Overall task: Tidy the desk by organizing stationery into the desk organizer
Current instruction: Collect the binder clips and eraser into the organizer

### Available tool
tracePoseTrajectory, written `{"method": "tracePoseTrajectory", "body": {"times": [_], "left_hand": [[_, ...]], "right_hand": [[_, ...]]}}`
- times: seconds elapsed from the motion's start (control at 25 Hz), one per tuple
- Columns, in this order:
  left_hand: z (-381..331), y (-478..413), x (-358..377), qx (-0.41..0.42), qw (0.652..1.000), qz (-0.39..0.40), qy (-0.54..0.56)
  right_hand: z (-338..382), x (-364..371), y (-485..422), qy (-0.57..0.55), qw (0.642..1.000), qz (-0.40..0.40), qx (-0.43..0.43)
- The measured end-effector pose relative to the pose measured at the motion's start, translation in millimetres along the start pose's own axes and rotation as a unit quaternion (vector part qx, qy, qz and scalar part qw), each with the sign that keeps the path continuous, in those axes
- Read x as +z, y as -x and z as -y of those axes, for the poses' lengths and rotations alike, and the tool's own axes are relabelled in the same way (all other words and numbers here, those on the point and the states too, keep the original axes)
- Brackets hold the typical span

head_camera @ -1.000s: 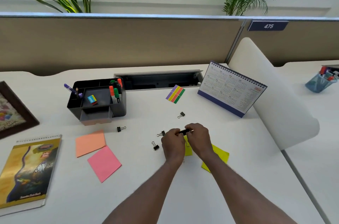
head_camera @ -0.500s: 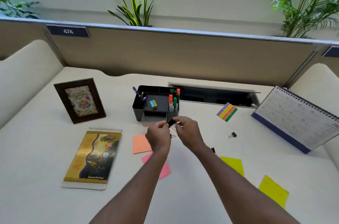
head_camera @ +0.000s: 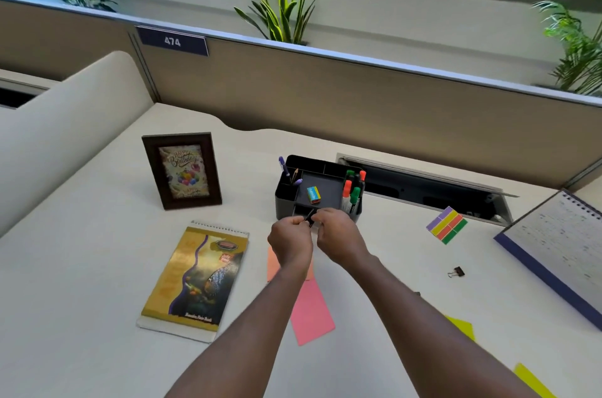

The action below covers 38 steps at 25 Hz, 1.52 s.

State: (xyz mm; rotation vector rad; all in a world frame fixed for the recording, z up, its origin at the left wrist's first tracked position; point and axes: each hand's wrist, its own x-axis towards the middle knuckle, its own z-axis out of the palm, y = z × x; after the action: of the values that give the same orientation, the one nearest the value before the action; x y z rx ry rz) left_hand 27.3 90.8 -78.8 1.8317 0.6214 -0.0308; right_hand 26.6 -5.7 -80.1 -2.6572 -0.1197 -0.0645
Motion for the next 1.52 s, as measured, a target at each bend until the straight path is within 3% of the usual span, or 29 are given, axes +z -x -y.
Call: {"method": "tracePoseTrajectory", "body": {"times": [0.24,0.6,0.76,0.88,1.08,1.2,1.52], "left_hand": [[-5,-7,3,-0.018,1.0,-0.002,0.016],[0,0,-1,0.017,1.0,0.014,-0.006],[1,1,-2,0.045,0.998,0.015,-0.028],[3,0,-1,0.066,0.997,0.01,-0.034],[-3,2,1,0.135,0.99,-0.022,-0.028],[-9,4,2,0.202,0.977,-0.032,-0.055],[-6,-9,1,0.294,0.935,0.0,-0.198]], "right_hand": [[-4,2,-3,0.014,0.998,0.044,0.038],[-11,9,5,0.028,0.999,-0.015,0.033],[-13,11,7,0.069,0.997,-0.016,-0.002],[-15,15,9,0.082,0.995,-0.06,-0.02],[-15,24,21,-0.04,0.978,-0.185,0.092],[-14,29,26,-0.103,0.964,-0.178,0.167],[-14,39,23,-0.077,0.971,-0.155,0.165]]}}
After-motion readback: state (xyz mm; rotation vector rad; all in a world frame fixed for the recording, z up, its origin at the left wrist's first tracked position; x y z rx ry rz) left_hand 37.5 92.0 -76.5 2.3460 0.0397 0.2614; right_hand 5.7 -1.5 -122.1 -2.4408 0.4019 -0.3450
